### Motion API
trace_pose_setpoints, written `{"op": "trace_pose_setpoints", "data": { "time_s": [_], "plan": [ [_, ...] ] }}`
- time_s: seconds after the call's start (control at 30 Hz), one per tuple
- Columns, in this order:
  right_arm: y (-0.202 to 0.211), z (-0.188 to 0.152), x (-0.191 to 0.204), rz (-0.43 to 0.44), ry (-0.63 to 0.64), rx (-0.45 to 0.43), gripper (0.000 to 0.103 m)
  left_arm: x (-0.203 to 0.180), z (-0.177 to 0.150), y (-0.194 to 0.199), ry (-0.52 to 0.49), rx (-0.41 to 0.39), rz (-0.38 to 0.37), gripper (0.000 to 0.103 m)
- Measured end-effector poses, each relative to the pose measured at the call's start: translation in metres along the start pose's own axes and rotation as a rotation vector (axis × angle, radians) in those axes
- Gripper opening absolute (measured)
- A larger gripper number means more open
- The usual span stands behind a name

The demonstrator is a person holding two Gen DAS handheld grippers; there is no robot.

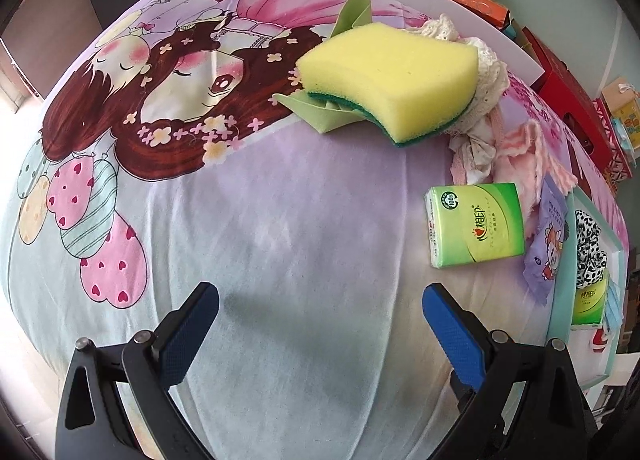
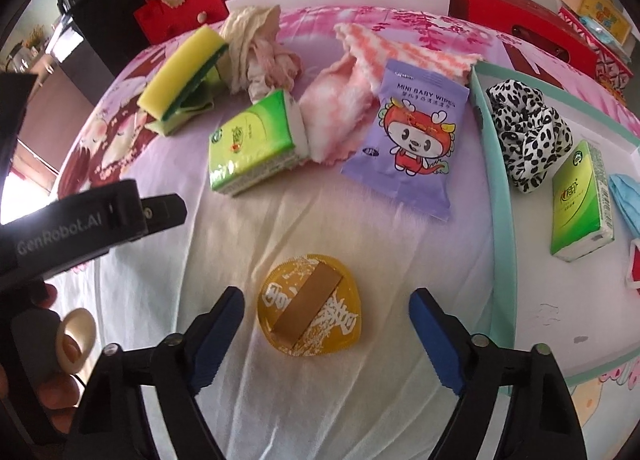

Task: Organize soft objects
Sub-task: 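Move both tools back to the pile, right tool over the orange round container, then grasp the orange round container with the right tool while the left tool grasps a green tissue pack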

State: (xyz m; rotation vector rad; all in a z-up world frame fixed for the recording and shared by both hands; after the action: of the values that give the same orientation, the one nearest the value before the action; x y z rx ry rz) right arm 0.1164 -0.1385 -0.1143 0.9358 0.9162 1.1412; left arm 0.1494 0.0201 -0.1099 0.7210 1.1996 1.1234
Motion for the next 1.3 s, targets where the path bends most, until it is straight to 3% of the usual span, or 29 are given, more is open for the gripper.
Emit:
{"op": "trace_pose_setpoints", "data": {
  "time_s": [0.5, 0.7, 0.97, 1.3],
  "plan": [
    [0.003, -0.001, 0.004, -0.001, 0.024, 0.000, 0.066, -0.001, 0.000, -0.006, -0.004, 0.005, -0.004, 0.102],
    [0.003, 0.001, 0.010, 0.022, 0.033, -0.006, 0.053, -0.004, 0.001, -0.005, 0.004, 0.001, -0.015, 0.102],
    [0.005, 0.004, 0.010, 0.031, 0.024, -0.017, 0.052, -0.002, 0.004, -0.003, 0.003, 0.000, -0.030, 0.102],
    [0.019, 0.020, -0.021, 0.020, -0.081, -0.085, 0.052, -0.024, 0.008, -0.004, -0.010, -0.012, -0.088, 0.101]
  ]
}}
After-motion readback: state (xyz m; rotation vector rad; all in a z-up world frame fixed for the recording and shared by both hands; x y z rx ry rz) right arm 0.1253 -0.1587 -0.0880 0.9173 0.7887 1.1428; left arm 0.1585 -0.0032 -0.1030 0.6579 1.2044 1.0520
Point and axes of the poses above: each gripper's, at about its wrist camera, not at the fingertips, and y roughly against the way its jaws point, x to its left, z to its top, the point moved 7 cm from there along -y, roughly the way its jaws point, and after that the axes turned 13 degrees about -z, right-handed, at the moved point
